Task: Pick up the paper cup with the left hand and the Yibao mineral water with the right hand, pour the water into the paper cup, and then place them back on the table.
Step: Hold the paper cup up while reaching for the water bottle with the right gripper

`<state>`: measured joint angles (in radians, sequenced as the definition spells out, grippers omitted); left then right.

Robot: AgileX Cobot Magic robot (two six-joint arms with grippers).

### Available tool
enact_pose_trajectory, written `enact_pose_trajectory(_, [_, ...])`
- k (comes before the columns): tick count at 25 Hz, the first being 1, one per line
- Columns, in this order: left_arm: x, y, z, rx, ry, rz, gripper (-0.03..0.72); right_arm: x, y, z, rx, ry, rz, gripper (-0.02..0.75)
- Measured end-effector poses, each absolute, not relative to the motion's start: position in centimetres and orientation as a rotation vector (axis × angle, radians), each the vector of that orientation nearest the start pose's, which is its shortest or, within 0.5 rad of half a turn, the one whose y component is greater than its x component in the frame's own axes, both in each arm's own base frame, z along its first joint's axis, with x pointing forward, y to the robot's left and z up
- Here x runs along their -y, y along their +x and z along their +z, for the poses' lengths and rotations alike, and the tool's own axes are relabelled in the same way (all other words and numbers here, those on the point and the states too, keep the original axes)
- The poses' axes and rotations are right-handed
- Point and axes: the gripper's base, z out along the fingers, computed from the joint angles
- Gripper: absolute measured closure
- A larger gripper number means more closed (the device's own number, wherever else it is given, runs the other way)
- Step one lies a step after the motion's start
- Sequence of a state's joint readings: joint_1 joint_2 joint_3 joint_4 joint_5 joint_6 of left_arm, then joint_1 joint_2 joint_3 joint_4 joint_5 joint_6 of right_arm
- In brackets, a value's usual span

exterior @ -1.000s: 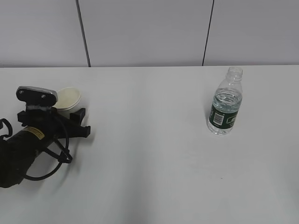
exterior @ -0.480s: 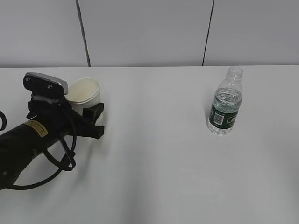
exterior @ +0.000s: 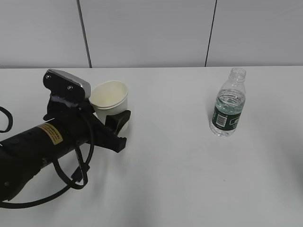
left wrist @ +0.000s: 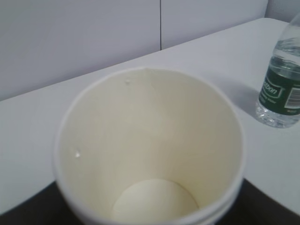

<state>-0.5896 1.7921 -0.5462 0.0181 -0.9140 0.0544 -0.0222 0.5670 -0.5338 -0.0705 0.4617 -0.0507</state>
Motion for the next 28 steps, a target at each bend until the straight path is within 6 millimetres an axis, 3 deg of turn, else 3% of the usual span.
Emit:
enact_pose_trajectory(8, [17.5,25.4,14.6,-1.737,0.604,-0.393,0.230,0.4,16.8,26.2,-1.913,-0.007,-0.035,0.153])
enact_pose_trajectory(14, [17.5,25.3,14.6,-1.742,0.605,-0.393,0.230,0.1,19.7,23.3,-1.848,-0.111,-0.056,0.153])
enact_pose_trajectory(24, [17.5,25.3,14.6,-1.742,0.605,-0.393,0.230,-1.6,23.1,16.8,-1.909,-0.289,0.108,0.149])
enact_pose_trajectory(28, [17.5,25.3,14.6,-1.742,0.605,-0.393,0.230,-2.0,24.0,15.2,-1.881,-0.283,0.173,0.099])
